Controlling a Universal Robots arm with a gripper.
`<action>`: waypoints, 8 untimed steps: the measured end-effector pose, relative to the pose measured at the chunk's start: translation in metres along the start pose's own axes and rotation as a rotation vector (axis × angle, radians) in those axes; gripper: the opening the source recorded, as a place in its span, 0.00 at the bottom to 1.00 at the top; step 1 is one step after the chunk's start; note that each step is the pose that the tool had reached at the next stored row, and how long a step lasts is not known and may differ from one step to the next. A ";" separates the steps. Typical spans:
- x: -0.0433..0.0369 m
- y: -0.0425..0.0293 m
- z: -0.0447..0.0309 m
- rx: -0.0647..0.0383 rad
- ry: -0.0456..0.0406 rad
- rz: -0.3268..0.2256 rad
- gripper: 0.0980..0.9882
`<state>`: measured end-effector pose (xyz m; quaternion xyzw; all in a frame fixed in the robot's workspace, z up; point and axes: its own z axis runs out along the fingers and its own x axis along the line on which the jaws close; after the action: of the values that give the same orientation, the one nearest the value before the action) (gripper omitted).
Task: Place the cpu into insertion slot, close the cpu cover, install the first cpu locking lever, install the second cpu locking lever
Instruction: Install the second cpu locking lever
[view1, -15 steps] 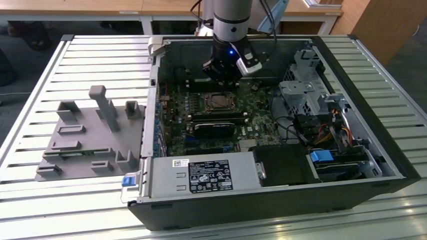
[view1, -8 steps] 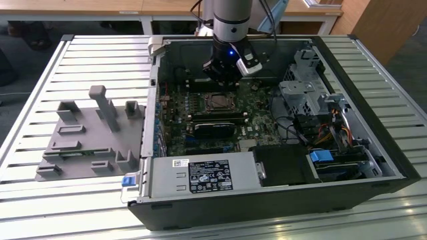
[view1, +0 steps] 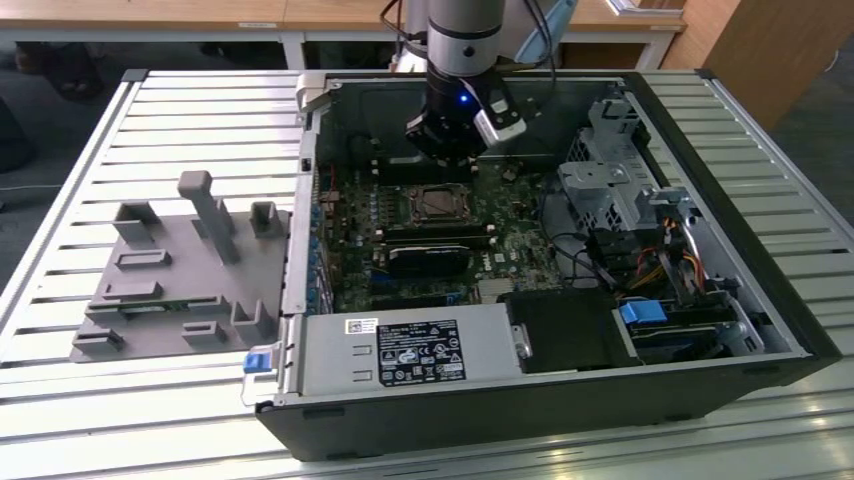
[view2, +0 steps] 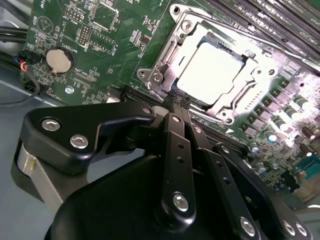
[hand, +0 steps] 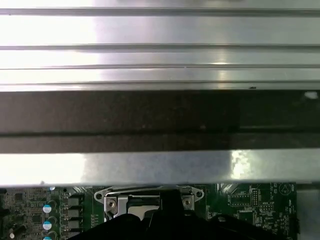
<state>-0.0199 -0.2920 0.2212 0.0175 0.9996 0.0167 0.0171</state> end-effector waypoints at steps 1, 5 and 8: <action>0.0000 -0.0001 -0.0007 0.000 0.0000 0.000 0.01; -0.0002 -0.0040 -0.0009 0.000 0.0000 0.000 0.01; -0.0004 -0.0099 -0.0011 0.000 0.0000 0.000 0.01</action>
<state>-0.0199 -0.3019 0.2220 0.0175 0.9996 0.0167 0.0171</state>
